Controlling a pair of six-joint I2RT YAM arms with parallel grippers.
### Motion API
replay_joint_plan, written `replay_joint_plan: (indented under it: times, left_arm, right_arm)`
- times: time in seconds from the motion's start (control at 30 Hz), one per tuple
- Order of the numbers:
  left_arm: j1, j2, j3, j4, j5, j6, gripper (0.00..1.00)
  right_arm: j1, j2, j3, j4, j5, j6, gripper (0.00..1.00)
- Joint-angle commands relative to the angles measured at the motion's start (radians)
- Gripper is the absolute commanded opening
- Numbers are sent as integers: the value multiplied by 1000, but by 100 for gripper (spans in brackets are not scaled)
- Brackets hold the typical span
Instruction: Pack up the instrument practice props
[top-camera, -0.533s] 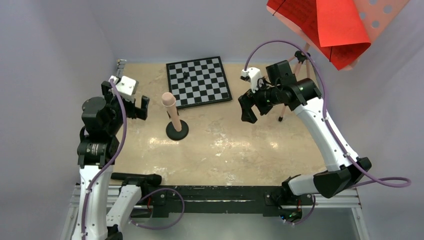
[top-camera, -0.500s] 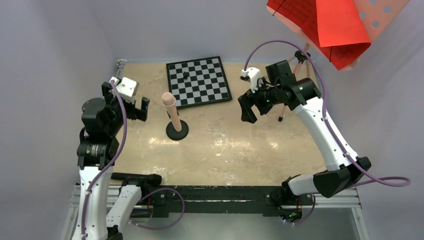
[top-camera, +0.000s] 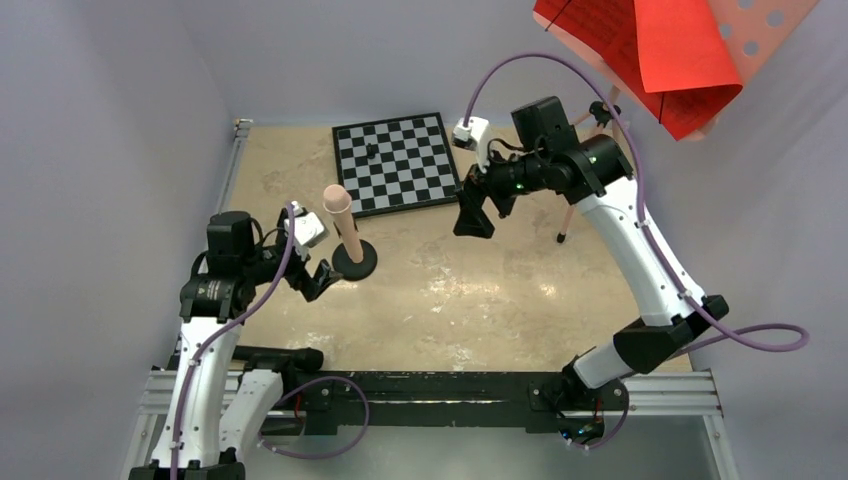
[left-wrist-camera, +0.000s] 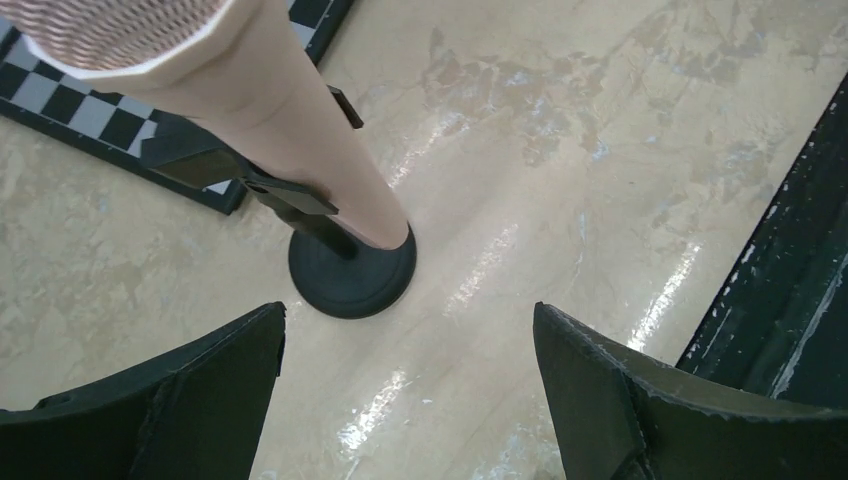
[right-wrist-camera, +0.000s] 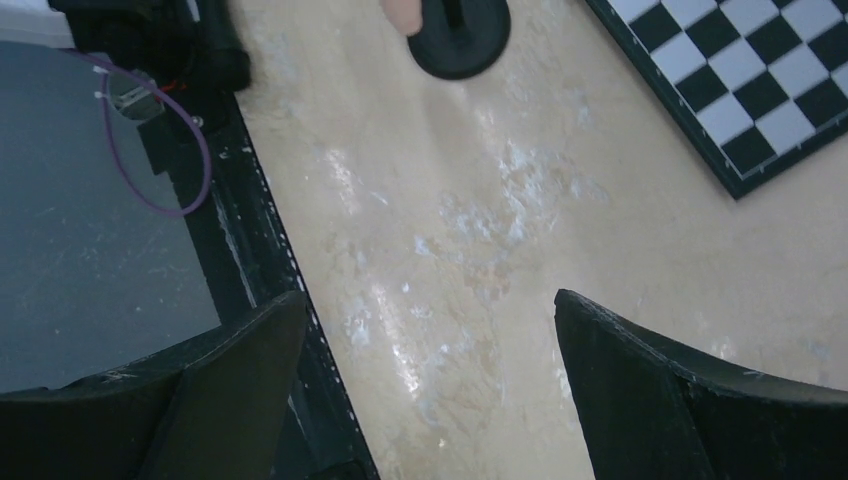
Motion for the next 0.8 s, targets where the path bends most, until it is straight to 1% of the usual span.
replay_joint_plan:
  times: [0.0, 0.07, 0.13, 0.2, 0.23, 0.27, 0.3, 0.33, 0.4, 0.47, 0.5, 0.57, 0.63, 0.7, 0.73, 0.77]
  left_arm:
    - [1, 2, -51, 115, 105, -13, 98]
    - [2, -17, -86, 174, 67, -56, 98]
    - [2, -33, -93, 192, 50, -94, 98]
    - [3, -49, -76, 194, 17, -186, 98]
    - [-3, -58, -49, 196, -20, -287, 98]
    - [-23, -61, -1, 188, -86, -416, 98]
    - [-52, -62, 48, 163, -159, -545, 98]
    - [-88, -64, 96, 126, -258, -638, 98]
    - [-157, -94, 129, 97, -378, -741, 98]
    - [-159, -145, 117, 106, -432, -754, 98]
    - [-157, -157, 117, 93, -489, -751, 98]
    - [-152, -149, 125, 57, -669, -757, 98]
    - [-145, -138, 118, 49, -867, -736, 98]
    - [-122, -128, 102, 67, -1005, -735, 98]
    - [-99, -123, 101, 78, -1027, -744, 98]
    - [-73, -116, 102, 79, -1018, -757, 98]
  right_arm:
    - [84, 62, 128, 59, -27, 72, 99]
    - [137, 115, 198, 131, 24, 146, 99]
    - [199, 176, 276, 173, 115, 191, 99]
    - [241, 234, 341, 212, 160, 207, 98]
    - [251, 258, 361, 235, 162, 219, 98]
    - [256, 282, 381, 252, 153, 235, 98]
    - [261, 306, 401, 269, 136, 252, 98]
    - [264, 327, 414, 289, 126, 269, 97]
    - [281, 367, 436, 321, 113, 299, 99]
    - [304, 409, 477, 336, 77, 295, 99]
    - [311, 430, 489, 353, 49, 292, 99]
    - [312, 447, 485, 420, -22, 323, 99]
    - [311, 467, 486, 472, -29, 392, 99]
    - [311, 485, 489, 498, -21, 435, 99]
    - [313, 490, 486, 509, -12, 454, 99]
    - [317, 496, 483, 517, -8, 469, 99]
